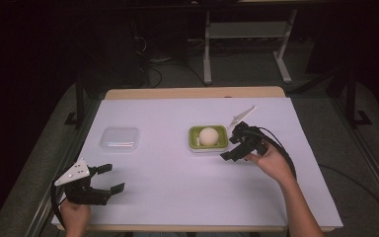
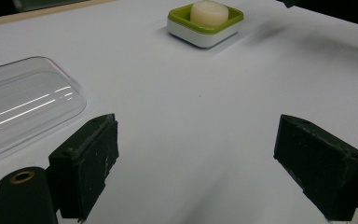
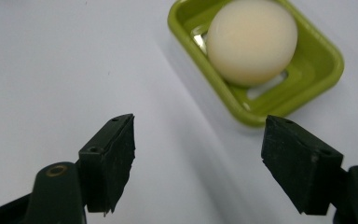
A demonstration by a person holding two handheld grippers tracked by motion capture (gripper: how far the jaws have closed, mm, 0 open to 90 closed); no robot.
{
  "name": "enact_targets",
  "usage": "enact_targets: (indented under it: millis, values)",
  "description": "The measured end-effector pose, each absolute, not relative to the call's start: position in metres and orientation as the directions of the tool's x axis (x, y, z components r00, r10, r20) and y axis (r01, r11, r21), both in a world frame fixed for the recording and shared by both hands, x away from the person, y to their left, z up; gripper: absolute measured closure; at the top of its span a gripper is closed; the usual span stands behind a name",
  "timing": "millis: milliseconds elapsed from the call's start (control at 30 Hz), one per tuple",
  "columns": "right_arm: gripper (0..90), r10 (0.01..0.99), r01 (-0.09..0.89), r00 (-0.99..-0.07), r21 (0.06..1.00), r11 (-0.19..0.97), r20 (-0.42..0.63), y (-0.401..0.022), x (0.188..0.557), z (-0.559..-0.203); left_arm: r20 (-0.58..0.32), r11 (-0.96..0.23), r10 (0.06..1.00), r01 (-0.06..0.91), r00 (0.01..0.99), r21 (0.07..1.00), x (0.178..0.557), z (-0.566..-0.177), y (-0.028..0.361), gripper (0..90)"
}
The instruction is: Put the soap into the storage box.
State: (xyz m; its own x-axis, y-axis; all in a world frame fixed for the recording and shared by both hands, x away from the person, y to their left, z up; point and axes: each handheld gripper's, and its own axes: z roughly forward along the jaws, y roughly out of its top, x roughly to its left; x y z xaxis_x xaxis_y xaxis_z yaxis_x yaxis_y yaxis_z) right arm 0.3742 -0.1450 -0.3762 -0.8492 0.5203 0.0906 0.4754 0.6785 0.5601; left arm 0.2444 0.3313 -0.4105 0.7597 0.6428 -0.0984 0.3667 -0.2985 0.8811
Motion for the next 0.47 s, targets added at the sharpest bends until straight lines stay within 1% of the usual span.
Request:
enact_targets:
  millis: [67,267,467]
  values:
    - [24.9,0.525,0.484,-0.846,0.549,0.682,0.094,-0.15,0.367,-0.378,-0.104,-0.296,0.643,0.371,0.759,0.88,0.244,-0.411,0.331,13.1]
    - [24.7,0.534,0.489,-0.839,0.575,0.656,0.104,-0.168,0.337,-0.389,-0.107,-0.296,0.644,0.375,0.758,0.879,0.244,-0.411,0.331,13.1]
    - [21.1,0.55,0.483,-0.831,0.596,0.641,0.082,-0.186,0.294,-0.406,-0.119,-0.28,0.645,0.378,0.755,0.883,0.245,-0.412,0.332,13.1]
